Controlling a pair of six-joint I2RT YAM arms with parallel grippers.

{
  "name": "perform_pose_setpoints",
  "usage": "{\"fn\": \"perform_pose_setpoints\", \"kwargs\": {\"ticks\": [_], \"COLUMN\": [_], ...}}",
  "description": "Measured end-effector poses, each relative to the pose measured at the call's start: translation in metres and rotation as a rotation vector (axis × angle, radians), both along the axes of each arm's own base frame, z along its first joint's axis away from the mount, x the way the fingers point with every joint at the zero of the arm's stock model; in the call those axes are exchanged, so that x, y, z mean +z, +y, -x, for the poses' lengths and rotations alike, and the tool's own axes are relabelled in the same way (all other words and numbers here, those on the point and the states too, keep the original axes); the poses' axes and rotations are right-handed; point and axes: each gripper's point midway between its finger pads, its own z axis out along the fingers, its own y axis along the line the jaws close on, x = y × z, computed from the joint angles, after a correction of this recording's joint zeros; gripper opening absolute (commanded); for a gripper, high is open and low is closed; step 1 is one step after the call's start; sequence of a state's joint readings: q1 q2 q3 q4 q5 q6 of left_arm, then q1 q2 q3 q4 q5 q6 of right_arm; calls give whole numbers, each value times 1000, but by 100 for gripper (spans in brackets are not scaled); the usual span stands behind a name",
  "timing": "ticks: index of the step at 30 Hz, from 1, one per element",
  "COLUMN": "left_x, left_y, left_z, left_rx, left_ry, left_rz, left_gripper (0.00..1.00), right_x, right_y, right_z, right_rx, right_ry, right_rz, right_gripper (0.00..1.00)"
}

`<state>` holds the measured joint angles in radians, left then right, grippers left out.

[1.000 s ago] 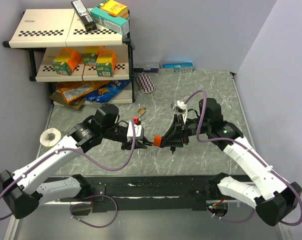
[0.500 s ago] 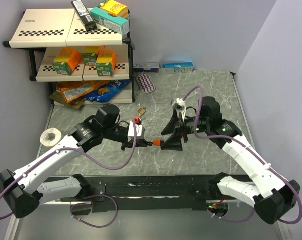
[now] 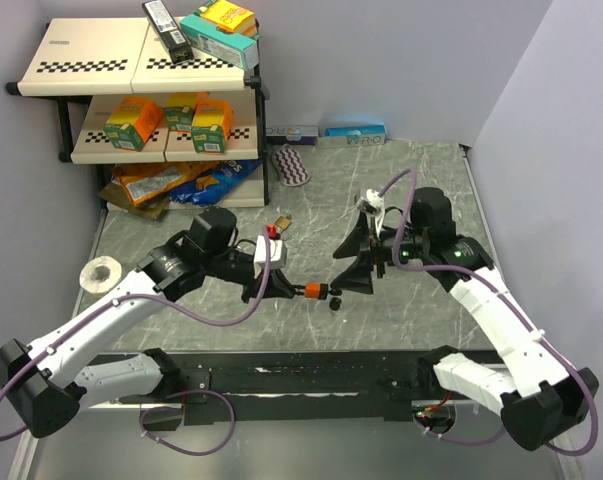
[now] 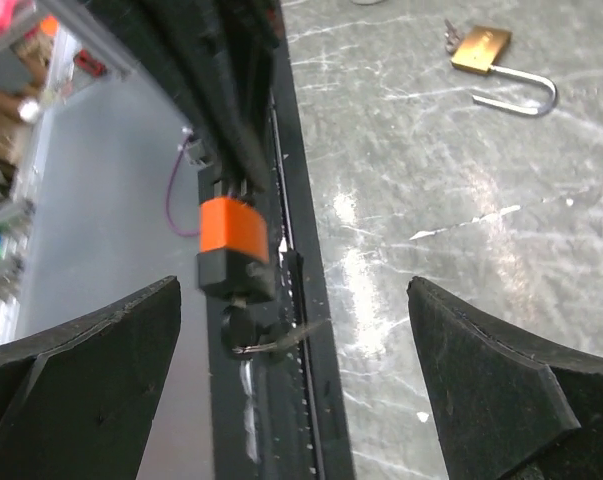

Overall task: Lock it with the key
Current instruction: Lock the lock.

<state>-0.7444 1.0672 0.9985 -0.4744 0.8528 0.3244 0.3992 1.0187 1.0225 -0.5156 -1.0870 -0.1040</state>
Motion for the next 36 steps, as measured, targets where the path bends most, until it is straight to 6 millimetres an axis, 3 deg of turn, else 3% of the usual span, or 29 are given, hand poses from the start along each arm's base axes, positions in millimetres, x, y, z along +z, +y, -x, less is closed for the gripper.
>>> {"fn": "perform_pose_setpoints", "kwargs": {"ticks": [5, 11, 17, 28, 32, 36], "left_x": [2, 5, 12, 17, 17, 18], "left_y": [-3, -8, -9, -12, -12, -12], "left_z": [1, -2, -3, -2, -1, 0], "left_rx": [6, 20, 21, 13, 15, 21], "left_ry": [52, 107, 129, 161, 184, 211], "left_rz": [11, 25, 55, 73, 71, 73], "left_gripper": [1, 1, 1, 1, 1, 1], "right_x": [4, -5, -11, -13, -14, -13], "right_y": [6, 13, 14, 20, 21, 22], "right_z": [24, 44, 42, 38, 36, 36], "right_rx": [103, 207, 209, 200, 187, 186], "right_ry": [-125, -201, -234, -237, -227, -227], "right_rz": [-5, 20, 43, 47, 53, 52], "right_gripper": [98, 86, 63, 34, 8, 0]}}
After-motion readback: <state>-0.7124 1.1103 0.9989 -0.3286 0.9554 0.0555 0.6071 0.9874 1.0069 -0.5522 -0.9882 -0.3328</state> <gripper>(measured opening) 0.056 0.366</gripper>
